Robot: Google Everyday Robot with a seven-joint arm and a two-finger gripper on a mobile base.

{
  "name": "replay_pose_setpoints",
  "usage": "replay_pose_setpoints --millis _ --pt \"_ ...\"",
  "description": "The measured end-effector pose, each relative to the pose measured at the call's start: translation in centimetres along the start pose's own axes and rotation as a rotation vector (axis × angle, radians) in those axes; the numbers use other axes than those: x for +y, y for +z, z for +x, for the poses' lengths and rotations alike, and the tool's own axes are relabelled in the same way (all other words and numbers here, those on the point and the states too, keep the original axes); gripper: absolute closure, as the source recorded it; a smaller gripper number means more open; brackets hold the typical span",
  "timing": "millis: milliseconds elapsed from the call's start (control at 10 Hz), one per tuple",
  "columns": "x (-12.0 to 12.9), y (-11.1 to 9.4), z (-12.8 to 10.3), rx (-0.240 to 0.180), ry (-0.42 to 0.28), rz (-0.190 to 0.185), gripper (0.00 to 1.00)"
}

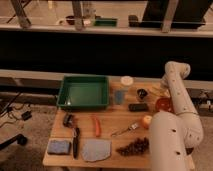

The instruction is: Place banana in paper cup

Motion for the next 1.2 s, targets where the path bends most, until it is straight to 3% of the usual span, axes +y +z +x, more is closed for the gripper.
replay_pose_setpoints --millis 100,500,1200 --pt "0.0 0.0 -0.1 -0.002 -0.002 0.000 1.00" --pt "-0.7 -2.5 -0.5 -0.088 0.008 0.026 1.00" --pt "-0.2 -11.3 -1.7 -0.203 -0.001 0.147 1.00"
